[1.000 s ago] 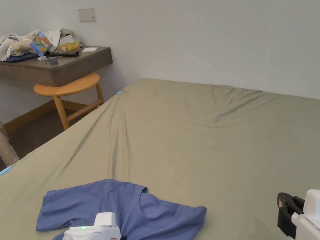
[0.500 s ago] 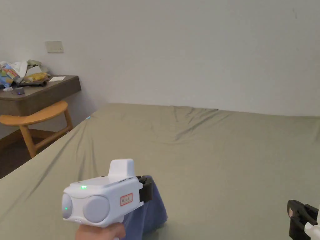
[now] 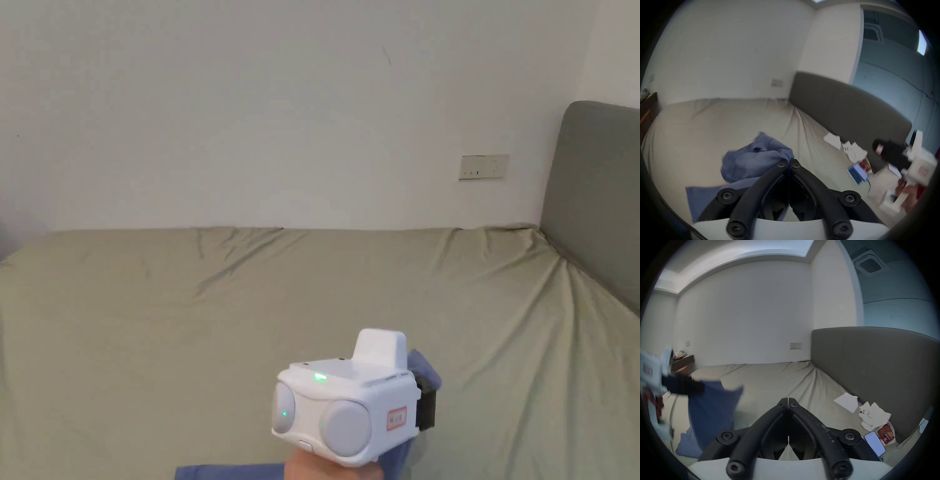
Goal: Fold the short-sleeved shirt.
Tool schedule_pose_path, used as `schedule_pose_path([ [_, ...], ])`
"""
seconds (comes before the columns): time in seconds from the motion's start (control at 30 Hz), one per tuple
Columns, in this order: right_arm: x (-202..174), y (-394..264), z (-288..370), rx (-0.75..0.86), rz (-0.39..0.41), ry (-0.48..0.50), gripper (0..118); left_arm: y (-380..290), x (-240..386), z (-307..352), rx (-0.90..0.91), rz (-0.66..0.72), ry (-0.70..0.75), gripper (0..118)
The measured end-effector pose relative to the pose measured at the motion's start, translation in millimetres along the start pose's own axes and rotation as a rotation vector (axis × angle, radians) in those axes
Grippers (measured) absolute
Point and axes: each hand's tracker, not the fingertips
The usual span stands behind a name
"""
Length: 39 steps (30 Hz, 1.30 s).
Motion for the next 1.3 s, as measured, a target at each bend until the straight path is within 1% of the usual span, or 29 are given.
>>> schedule_pose_path([
  [0.03,7,-2,3,-0.004,-0.003,-0.006,1,-14,9,-12,-0.041,-0.016,0.001,0],
  [0.1,18,-9,8,-0.017,-0.003,-0.037,1,-48,22,-36,-0.129,-0.004,-0.011,0],
  [0.2,27,-19,10,-0.040,-0.010,-0.046,1,-95,34,-64,-0.262,0.021,0.018,0],
  [0.33,29,-30,12,-0.066,-0.019,-0.047,1,-142,41,-82,-0.395,0.031,0.013,0],
  [0.37,28,-33,12,-0.069,-0.019,-0.046,1,-153,44,-85,-0.417,0.037,0.054,0],
  [0.43,27,-36,11,-0.078,-0.017,-0.045,1,-173,45,-93,-0.489,0.004,0.043,0],
  [0.5,26,-39,11,-0.088,-0.025,-0.037,1,-192,48,-100,-0.558,-0.026,0.077,0],
  [0.57,25,-41,11,-0.090,-0.028,-0.036,1,-201,46,-103,-0.562,-0.007,0.084,0],
  [0.6,24,-41,11,-0.090,-0.026,-0.035,1,-203,45,-104,-0.568,0.011,0.089,3],
  [0.63,24,-41,12,-0.091,-0.023,-0.034,1,-203,45,-105,-0.578,0.019,0.090,16],
  [0.67,23,-40,11,-0.092,-0.018,-0.033,1,-200,42,-108,-0.587,0.031,0.086,39],
  [0.7,23,-40,12,-0.092,-0.014,-0.032,1,-199,39,-109,-0.593,0.079,0.030,60],
  [0.73,22,-39,13,-0.091,-0.015,-0.032,1,-197,36,-107,-0.586,0.136,-0.041,79],
  [0.77,22,-39,15,-0.089,-0.021,-0.030,1,-195,37,-106,-0.575,0.179,-0.087,96],
  [0.8,21,-37,17,-0.086,-0.030,-0.027,1,-193,38,-104,-0.569,0.206,-0.098,96],
  [0.83,21,-37,18,-0.083,-0.032,-0.025,1,-187,38,-98,-0.601,0.199,-0.108,101],
  [0.87,19,-36,20,-0.077,-0.029,-0.026,1,-179,36,-86,-0.587,0.195,-0.092,112],
  [0.9,18,-36,20,-0.072,-0.024,-0.027,1,-166,30,-65,-0.483,0.208,-0.107,114],
  [0.93,18,-35,21,-0.070,-0.019,-0.027,1,-153,20,-45,-0.387,0.212,-0.145,113],
  [0.97,17,-34,21,-0.071,-0.018,-0.025,1,-137,6,-20,-0.290,0.220,-0.122,112],
  [1.03,14,-32,22,-0.065,-0.032,-0.014,1,-106,-24,35,-0.109,0.225,-0.028,112],
  [1.07,12,-30,23,-0.059,-0.037,-0.009,1,-90,-41,70,0.012,0.213,0.048,112],
  [1.17,0,-22,25,-0.025,-0.034,0.000,1,-60,-81,161,0.269,0.171,0.292,118],
  [1.23,-10,-16,22,-0.006,-0.019,-0.005,1,-55,-99,208,0.380,0.126,0.451,118],
  [1.3,-20,-9,18,0.006,-0.023,0.011,1,-55,-115,242,0.407,0.108,0.586,118],
])
